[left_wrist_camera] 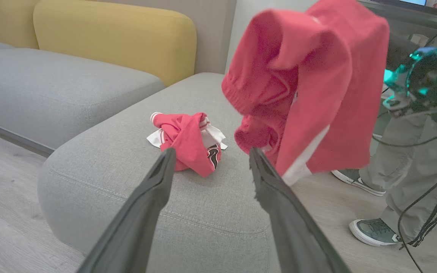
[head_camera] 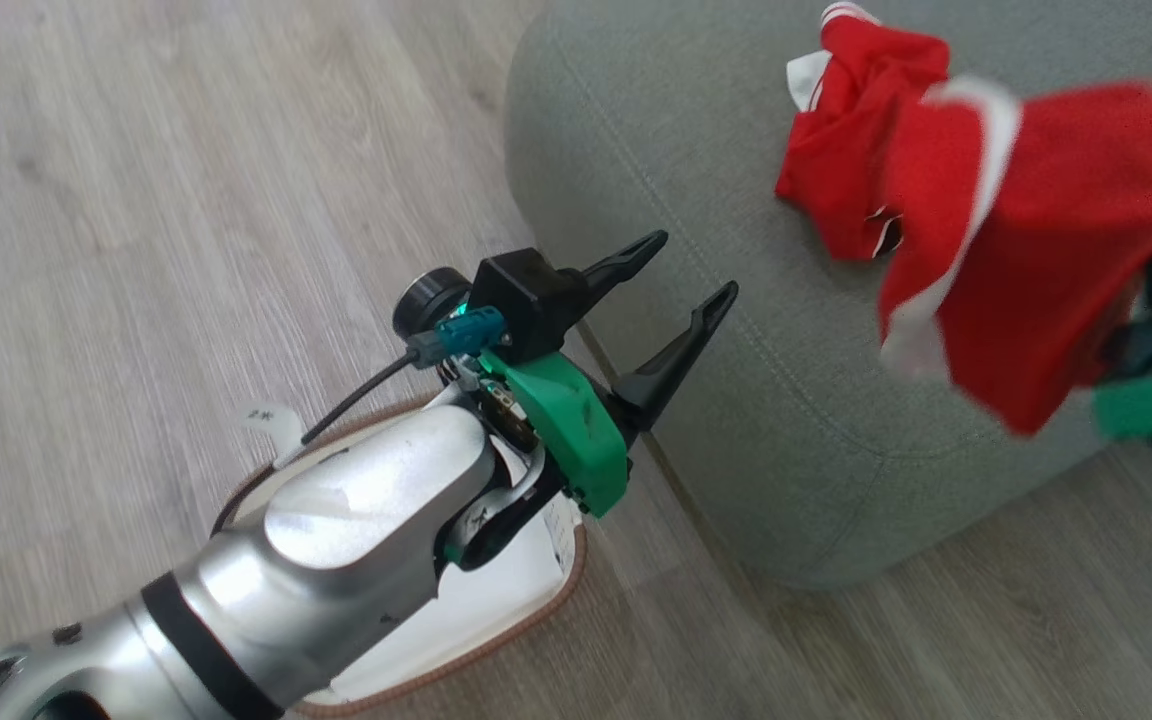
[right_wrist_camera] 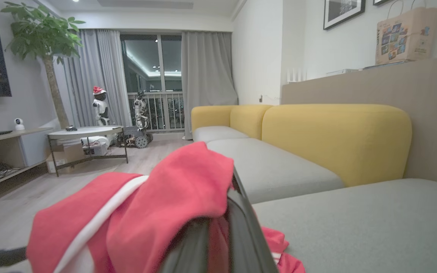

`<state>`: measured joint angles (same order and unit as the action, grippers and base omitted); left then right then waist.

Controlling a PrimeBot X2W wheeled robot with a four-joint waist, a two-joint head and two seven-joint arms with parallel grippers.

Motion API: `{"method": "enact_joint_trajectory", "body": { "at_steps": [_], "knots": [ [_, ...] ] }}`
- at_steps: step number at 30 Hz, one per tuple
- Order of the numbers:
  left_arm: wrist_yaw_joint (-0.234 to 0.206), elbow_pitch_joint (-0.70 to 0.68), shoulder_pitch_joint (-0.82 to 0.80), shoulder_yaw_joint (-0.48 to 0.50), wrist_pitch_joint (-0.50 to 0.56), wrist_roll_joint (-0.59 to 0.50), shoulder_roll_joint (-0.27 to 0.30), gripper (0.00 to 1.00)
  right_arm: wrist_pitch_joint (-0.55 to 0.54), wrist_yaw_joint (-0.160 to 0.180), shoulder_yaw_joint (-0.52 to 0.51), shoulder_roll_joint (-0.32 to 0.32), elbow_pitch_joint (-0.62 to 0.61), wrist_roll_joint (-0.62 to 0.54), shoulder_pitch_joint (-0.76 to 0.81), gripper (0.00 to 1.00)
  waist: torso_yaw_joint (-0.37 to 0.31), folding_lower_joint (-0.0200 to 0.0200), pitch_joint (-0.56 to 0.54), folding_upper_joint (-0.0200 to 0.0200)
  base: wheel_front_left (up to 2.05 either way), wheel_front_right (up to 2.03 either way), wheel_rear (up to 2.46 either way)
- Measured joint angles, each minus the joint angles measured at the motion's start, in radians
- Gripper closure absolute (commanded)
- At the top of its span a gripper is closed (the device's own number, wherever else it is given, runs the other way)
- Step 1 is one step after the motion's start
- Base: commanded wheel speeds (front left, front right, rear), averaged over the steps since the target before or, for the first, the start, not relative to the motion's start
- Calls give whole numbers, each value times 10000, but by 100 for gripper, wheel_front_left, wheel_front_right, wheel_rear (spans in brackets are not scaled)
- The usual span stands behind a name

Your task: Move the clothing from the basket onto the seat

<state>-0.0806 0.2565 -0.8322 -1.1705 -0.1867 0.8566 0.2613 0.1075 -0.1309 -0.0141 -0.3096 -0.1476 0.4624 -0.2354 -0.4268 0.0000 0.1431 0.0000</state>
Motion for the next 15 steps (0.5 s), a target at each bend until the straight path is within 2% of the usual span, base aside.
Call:
{"method": "enact_joint_trajectory", "body": {
  "at_steps": [6,10,15],
  "knots": [
    [13,0,-73,-96,13,-104,25,0,-15,0,-708,-211,274,639,-957,100,111,0,573,0,0,0,0],
    [27,-10,-337,-130,105,-199,98,0,-125,0,-1145,-851,721,587,-1615,100,185,0,1052,0,0,0,0],
    [102,-132,-800,-136,286,-270,155,0,-121,0,-1446,-1344,1760,759,-2729,100,277,1,1729,0,0,0,0]
  ]
}}
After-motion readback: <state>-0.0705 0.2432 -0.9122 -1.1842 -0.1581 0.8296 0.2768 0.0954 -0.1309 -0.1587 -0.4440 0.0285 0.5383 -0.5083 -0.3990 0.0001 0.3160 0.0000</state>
